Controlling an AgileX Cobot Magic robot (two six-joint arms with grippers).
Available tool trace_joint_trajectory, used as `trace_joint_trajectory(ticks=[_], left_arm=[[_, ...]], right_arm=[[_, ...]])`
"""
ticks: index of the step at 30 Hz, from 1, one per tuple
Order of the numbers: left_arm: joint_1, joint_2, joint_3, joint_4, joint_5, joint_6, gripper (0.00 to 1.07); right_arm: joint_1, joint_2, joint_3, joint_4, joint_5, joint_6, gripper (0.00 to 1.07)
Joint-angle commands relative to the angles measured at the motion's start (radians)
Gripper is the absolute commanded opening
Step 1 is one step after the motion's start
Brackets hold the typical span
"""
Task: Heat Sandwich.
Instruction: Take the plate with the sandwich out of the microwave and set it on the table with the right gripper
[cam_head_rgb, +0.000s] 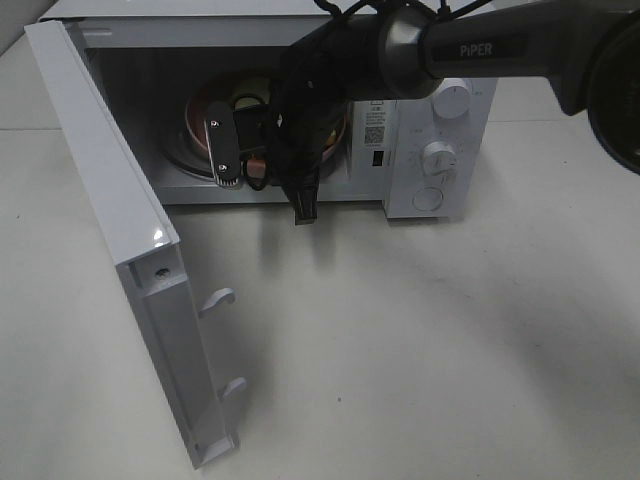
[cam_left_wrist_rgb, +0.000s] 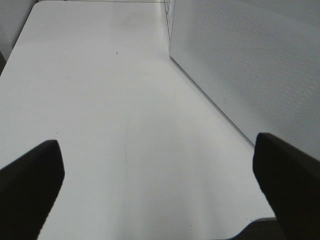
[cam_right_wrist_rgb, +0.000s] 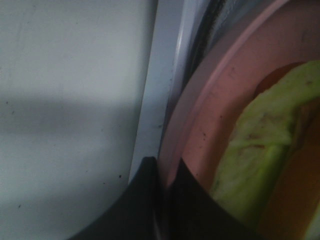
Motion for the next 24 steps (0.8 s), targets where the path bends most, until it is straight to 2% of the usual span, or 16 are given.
trace_joint_trajectory(ticks=[1,9,12,24], left_arm=[[0.003,-0.016,0.001,-0.002,-0.003,-0.003,0.98],[0.003,-0.016,0.001,-0.002,-0.003,-0.003,0.98],[0.003,-0.016,0.001,-0.002,-0.003,-0.003,0.98],[0.003,-0.016,0.001,-0.002,-0.003,-0.003,0.98]], right_arm=[[-0.004,-0.026,-0.001,-0.005,0.018,-0.059,0.00],[-0.002,-0.071,0.041,0.050,0.005,-0.183,0.00],[-0.002,-0.121,0.109,0.082,-0.036,-0.253,0.00],[-0.001,-0.248,0.264,0.171,-0.057,-0.442,0.00]])
